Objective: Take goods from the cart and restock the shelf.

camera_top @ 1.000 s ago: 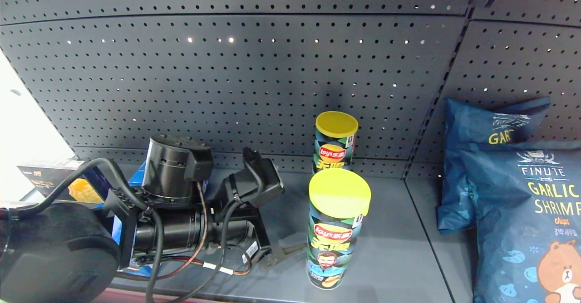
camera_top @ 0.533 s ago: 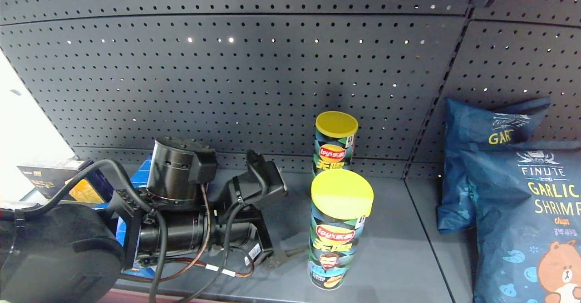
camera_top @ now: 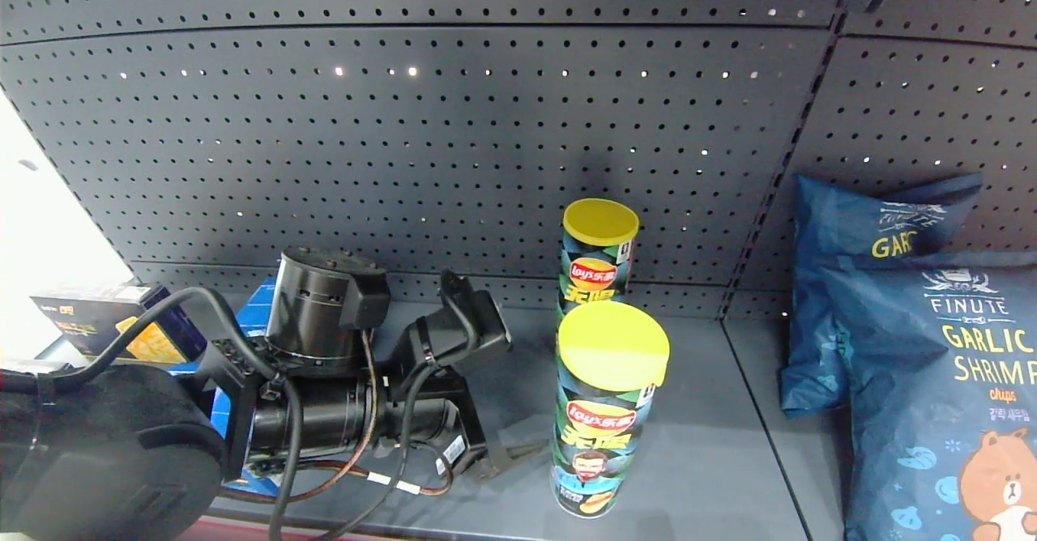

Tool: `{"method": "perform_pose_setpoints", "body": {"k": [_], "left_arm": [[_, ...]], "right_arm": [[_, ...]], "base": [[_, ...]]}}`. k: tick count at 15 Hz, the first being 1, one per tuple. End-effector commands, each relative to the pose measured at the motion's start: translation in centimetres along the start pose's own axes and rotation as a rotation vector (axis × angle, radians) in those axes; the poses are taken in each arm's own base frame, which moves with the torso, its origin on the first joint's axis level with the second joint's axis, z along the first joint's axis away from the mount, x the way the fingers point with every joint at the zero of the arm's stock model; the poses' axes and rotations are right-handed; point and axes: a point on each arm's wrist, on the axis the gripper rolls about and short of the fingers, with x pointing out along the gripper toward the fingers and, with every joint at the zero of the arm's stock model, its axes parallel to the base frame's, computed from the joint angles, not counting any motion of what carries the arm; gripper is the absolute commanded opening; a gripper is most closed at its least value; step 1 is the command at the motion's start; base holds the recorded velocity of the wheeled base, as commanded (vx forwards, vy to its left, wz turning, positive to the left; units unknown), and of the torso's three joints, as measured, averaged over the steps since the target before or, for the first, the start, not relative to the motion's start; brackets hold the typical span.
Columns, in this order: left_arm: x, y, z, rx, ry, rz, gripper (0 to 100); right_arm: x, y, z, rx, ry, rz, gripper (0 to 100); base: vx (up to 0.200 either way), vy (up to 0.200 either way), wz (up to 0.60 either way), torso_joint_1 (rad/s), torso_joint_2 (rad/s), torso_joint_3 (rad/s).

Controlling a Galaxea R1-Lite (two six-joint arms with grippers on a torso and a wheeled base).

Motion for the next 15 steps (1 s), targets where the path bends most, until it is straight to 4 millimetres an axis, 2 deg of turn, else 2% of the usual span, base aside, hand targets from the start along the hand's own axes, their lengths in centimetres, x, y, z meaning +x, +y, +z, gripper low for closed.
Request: {"method": "perform_pose_setpoints", "body": {"k": [1, 5, 6, 7, 9, 10, 12, 13, 14, 15], "left_arm": [[-0.7, 0.5, -0.4, -0.011, 0.006, 0.025, 100], [-6.1, 3.0, -0.6, -0.036, -0.031, 0.212, 100], [-7.7, 3.2, 0.0, -0.033, -0.060, 0.260, 100], [-8.4, 3.1, 0.4, -0.031, -0.078, 0.276, 100], [-12.0, 1.4, 1.6, -0.085, -0.156, 0.373, 100], [-12.8, 1.0, 1.9, -0.103, -0.176, 0.402, 100], [-17.0, -0.9, 3.0, -0.190, -0.298, 0.532, 100], [-17.1, -0.9, 3.0, -0.194, -0.302, 0.533, 100], [-20.3, -3.3, 1.9, -0.243, -0.367, 0.630, 100], [-21.9, -4.8, 0.8, -0.246, -0.391, 0.696, 100]], "right_arm": [[0.0, 0.0, 0.0, 0.000, 0.001, 0.001, 100], [0.0, 0.0, 0.0, 0.000, 0.001, 0.001, 100], [0.0, 0.0, 0.0, 0.000, 0.001, 0.001, 100], [0.0, 0.0, 0.0, 0.000, 0.001, 0.001, 100], [0.0, 0.0, 0.0, 0.000, 0.001, 0.001, 100], [0.0, 0.0, 0.0, 0.000, 0.001, 0.001, 100], [0.0, 0.0, 0.0, 0.000, 0.001, 0.001, 100], [0.0, 0.0, 0.0, 0.000, 0.001, 0.001, 100], [0.0, 0.0, 0.0, 0.000, 0.001, 0.001, 100], [0.0, 0.0, 0.0, 0.000, 0.001, 0.001, 100]], "base": [[0.000, 0.000, 0.00, 0.000, 0.00, 0.000], [0.000, 0.000, 0.00, 0.000, 0.00, 0.000], [0.000, 0.000, 0.00, 0.000, 0.00, 0.000], [0.000, 0.000, 0.00, 0.000, 0.00, 0.000], [0.000, 0.000, 0.00, 0.000, 0.00, 0.000], [0.000, 0.000, 0.00, 0.000, 0.00, 0.000], [0.000, 0.000, 0.00, 0.000, 0.00, 0.000], [0.000, 0.000, 0.00, 0.000, 0.00, 0.000], [0.000, 0.000, 0.00, 0.000, 0.00, 0.000], [0.000, 0.000, 0.00, 0.000, 0.00, 0.000]]}}
